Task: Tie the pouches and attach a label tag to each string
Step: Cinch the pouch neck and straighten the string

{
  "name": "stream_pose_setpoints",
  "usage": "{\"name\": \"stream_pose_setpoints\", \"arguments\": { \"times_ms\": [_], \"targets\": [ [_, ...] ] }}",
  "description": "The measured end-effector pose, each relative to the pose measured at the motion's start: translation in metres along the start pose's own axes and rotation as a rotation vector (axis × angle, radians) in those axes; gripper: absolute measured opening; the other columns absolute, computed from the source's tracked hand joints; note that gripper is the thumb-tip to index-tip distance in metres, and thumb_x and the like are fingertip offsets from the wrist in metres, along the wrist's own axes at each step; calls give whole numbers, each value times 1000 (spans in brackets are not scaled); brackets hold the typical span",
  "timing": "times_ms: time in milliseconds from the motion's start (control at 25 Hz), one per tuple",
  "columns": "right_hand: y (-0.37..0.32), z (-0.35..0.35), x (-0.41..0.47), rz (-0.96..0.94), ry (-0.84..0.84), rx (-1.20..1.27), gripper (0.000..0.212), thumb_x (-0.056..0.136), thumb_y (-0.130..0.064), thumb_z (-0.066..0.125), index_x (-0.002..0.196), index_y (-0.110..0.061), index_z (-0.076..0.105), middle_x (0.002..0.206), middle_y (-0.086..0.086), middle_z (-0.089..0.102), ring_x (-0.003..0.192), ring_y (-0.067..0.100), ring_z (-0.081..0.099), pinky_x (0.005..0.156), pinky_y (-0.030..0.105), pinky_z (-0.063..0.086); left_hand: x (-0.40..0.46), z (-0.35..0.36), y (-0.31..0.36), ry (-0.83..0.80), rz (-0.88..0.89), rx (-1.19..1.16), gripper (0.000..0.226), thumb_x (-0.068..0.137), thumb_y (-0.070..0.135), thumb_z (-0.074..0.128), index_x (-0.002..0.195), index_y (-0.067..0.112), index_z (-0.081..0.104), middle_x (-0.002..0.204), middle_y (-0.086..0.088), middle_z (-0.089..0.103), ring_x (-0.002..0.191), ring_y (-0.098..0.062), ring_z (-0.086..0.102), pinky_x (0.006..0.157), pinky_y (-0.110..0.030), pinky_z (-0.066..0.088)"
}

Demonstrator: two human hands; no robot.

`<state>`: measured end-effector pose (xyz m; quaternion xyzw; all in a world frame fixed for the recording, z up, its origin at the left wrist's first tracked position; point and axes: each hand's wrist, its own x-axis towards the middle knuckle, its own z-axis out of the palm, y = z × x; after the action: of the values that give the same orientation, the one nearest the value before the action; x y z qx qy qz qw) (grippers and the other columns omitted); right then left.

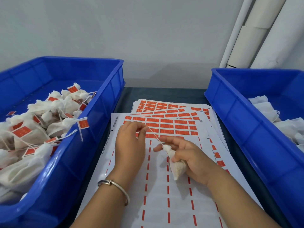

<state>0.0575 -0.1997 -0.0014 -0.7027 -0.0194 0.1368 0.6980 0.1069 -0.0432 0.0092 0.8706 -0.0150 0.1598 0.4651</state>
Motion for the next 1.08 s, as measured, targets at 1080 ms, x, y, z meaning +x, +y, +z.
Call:
{"name": "stream_pose_setpoints", "arguments": {
  "times_ms": [1080],
  "targets": [
    [-5,-47,0,-4,334,714,26,87,-13,56,65,-15,71,57,2,54,48,11,48,51,23,46,14,58,31,-570,163,430,33,94,32,53,125,22,56,130,1,56,109,-17,56,78,-16,42]
  ]
}}
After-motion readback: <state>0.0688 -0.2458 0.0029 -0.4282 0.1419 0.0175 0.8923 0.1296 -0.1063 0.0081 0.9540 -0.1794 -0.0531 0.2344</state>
